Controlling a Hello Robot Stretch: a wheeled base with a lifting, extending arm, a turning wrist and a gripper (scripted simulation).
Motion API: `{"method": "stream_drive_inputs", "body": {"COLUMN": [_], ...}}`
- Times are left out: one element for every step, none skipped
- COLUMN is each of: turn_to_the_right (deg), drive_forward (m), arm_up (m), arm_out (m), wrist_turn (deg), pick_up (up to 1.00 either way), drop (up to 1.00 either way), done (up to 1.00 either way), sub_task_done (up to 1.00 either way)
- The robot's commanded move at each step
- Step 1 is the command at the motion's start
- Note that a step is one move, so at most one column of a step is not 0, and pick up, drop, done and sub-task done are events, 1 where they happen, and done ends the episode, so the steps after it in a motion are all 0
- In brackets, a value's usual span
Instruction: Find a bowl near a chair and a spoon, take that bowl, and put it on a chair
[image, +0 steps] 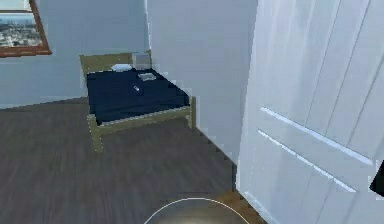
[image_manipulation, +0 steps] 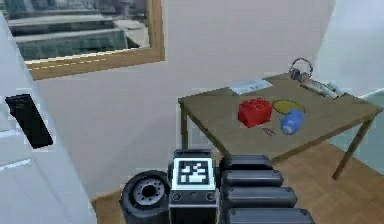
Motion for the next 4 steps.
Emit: {"method": "stream_drive_inputs", "body": {"turn_to_the_right": [-36.0,0.0,0.0,-36.0], "drive_forward": [0.00,1.00,0.35,0.00], "arm_up": [0.00,0.00,0.00,0.00], "arm_out": [0.00,0.00,0.00,0.00], "wrist_turn": [0.0,0.0,0.0,0.0], "pick_up": [0.00,0.00,0.00,0.00], "drop": [0.00,0.00,0.00,0.00], "done": [0.00,0.00,0.00,0.00], "sub_task_done": [0.00,0.00,0.00,0.00]}}
